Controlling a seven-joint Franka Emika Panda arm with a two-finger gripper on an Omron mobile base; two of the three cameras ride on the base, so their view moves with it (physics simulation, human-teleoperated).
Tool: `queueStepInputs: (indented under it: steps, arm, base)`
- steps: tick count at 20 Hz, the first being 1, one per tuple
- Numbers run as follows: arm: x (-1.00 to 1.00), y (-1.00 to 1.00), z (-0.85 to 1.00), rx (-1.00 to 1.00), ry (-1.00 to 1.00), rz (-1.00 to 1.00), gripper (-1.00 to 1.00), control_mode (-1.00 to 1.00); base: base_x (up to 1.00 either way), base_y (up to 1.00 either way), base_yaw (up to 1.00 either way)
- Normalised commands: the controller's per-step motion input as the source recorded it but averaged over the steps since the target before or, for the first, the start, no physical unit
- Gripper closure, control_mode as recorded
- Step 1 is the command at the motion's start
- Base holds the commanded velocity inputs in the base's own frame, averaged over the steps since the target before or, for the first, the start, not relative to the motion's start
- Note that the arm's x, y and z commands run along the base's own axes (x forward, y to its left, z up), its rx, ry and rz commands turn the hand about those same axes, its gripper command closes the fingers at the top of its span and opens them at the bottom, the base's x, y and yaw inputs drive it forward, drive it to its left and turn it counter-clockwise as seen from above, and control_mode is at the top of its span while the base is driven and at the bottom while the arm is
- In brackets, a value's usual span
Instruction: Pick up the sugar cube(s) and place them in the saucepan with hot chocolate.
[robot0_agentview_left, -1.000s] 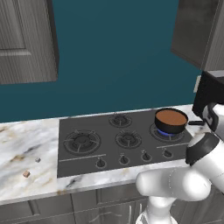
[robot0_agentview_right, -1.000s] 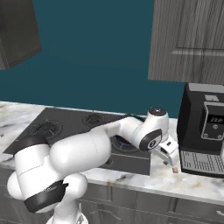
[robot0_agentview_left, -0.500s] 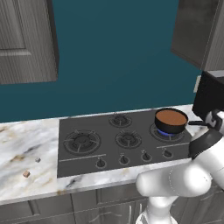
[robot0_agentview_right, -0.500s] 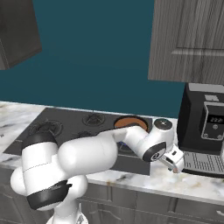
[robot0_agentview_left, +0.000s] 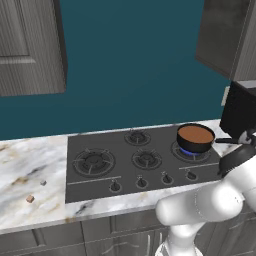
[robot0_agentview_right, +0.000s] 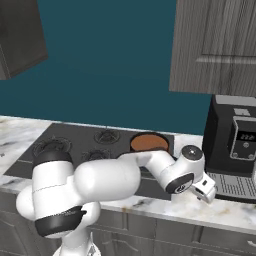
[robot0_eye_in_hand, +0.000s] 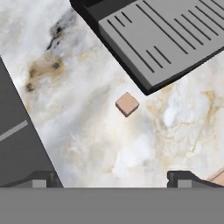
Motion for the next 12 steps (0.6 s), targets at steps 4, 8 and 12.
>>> queueStepInputs:
  steps: [4, 8, 12]
  arm:
    - [0.00, -0.18, -0.13, 0.00, -0.06, 0.04, -1.00, -1.00]
    - [0.00, -0.16, -0.18, 0.00, -0.06, 0.04, -1.00, -1.00]
    - [0.00, -0.08, -0.10, 0.00, -0.02, 0.02, -1.00, -1.00]
  base:
    - [0.00, 0.00, 0.00]
    - [0.00, 0.00, 0.00]
    - [0.00, 0.00, 0.00]
